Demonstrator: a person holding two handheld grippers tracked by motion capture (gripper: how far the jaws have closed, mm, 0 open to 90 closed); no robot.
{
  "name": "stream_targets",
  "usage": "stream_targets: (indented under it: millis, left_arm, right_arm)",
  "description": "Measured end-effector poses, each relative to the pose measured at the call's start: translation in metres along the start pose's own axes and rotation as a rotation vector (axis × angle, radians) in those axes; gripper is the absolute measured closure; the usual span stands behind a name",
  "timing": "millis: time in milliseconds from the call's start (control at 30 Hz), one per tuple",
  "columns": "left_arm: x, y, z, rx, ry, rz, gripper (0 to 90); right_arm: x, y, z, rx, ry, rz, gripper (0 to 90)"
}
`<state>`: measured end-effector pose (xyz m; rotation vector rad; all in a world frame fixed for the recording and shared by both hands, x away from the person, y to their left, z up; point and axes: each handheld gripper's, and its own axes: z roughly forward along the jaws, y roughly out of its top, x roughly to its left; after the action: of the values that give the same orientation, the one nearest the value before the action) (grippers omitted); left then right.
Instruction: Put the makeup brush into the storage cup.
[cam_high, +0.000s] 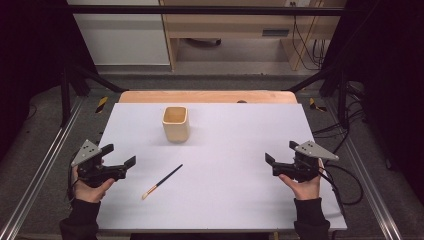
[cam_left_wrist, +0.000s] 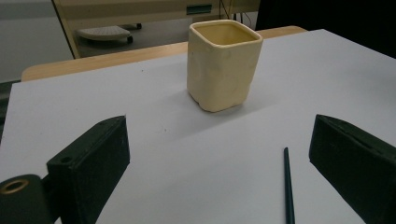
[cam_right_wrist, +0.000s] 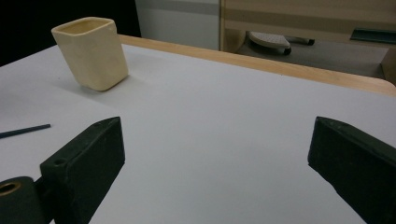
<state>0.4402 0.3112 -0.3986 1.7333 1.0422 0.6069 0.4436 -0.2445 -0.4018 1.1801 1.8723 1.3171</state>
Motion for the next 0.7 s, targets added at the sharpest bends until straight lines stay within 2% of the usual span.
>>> stream_targets:
  millis: [167,467,700]
  left_arm:
    - [0.000,-0.001,0.001,0.009,-0.007,-0.005,4.7]
    - [-0.004,-0.002,0.005,0.033,-0.024,0.013,5.9]
    - [-0.009,-0.004,0.013,0.071,-0.042,0.027,6.5]
  right_arm:
    - [0.002,-0.001,0.001,0.013,-0.004,-0.003,4.8]
    - [0.004,-0.001,0.002,0.024,-0.007,-0.009,5.4]
    - [0.009,0.002,0.003,0.032,-0.006,-0.014,6.3]
